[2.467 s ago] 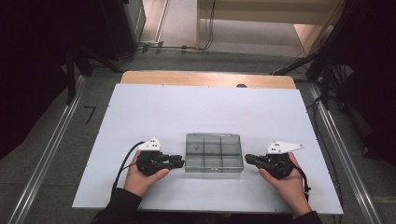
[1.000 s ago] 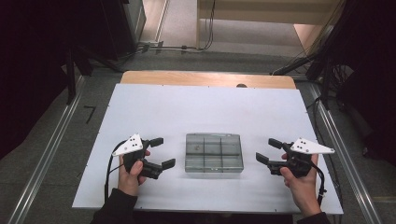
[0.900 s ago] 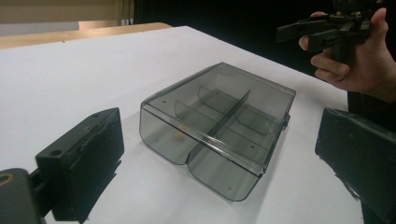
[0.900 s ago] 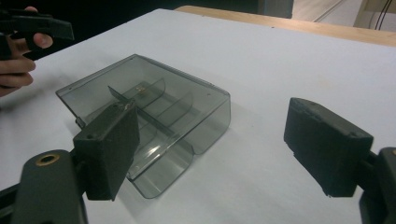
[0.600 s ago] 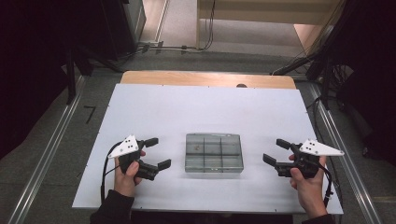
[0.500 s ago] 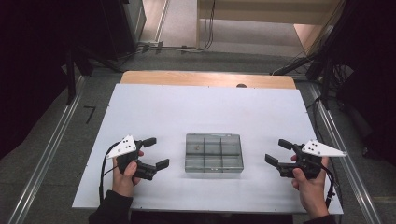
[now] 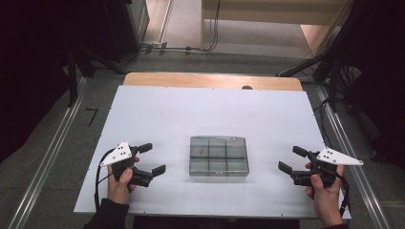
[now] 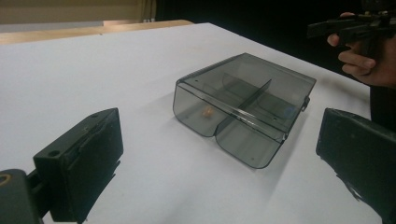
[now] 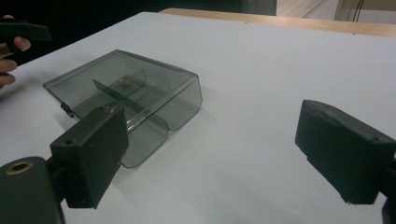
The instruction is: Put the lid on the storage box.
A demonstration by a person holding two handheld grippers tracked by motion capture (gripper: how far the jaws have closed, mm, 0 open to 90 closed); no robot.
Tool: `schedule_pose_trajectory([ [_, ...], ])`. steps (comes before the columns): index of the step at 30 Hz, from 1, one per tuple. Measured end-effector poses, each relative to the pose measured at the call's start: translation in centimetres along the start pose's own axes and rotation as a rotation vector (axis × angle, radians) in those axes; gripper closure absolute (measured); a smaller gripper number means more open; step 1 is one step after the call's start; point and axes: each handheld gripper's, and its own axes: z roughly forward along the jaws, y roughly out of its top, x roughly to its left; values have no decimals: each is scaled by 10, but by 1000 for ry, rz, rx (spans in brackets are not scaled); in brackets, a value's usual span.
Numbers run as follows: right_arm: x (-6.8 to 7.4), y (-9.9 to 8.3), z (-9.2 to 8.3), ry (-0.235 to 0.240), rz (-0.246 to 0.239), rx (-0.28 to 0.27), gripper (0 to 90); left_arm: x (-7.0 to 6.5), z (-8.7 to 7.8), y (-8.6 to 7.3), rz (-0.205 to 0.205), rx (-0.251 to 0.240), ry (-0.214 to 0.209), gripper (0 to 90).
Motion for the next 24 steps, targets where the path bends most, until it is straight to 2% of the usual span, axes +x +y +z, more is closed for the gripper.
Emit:
schedule_pose_trajectory([
  [7,-5,-7,-4,-13,6,6,48,2,-8,-5,3,6,21,12],
  [13,-9,-13,-9,-5,11,3,16,4,-15,-9,6,13,34,12],
  [24,-17,-25,-20,-34,5,-8,0,11,-21,-13,-17,-4,56,12],
])
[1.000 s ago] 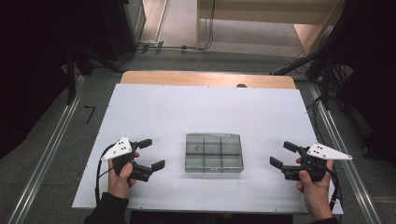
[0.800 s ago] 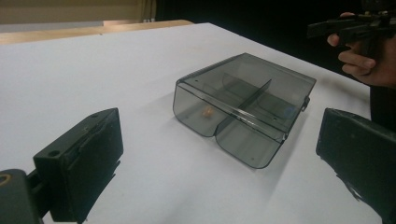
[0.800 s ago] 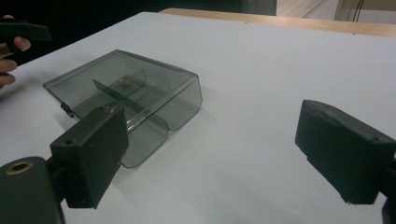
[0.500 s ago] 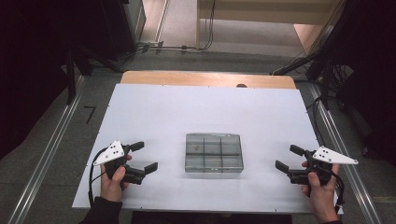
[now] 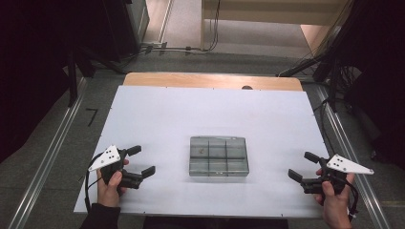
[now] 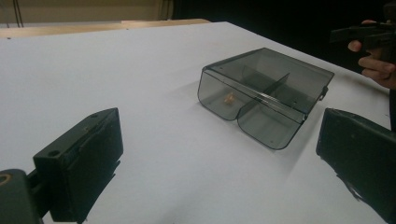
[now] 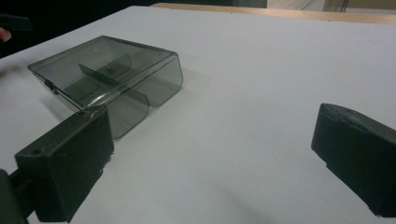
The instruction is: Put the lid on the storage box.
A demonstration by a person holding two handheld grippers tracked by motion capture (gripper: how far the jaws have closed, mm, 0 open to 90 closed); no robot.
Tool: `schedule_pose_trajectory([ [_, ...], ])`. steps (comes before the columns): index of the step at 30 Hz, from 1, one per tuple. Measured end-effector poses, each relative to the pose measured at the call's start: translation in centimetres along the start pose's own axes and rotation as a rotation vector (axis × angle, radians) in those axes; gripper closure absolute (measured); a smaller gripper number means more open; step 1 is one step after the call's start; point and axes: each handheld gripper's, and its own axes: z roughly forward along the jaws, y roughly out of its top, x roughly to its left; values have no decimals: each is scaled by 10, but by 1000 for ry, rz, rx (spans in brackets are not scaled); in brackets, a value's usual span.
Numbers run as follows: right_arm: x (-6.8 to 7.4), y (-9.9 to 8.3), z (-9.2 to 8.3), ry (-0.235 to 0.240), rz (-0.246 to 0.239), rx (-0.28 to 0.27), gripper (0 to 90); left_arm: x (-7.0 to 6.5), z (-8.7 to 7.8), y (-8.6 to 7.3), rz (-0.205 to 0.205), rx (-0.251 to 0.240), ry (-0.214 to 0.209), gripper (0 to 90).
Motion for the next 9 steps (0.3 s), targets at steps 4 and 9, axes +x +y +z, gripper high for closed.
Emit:
schedule_pose_trajectory([
  [4,-3,-1,-1,-5,20,-13,0,1,0,-1,-6,1,1,12],
  [9,-2,-1,1,-8,12,-2,0,1,0,-1,-10,-2,2,12],
])
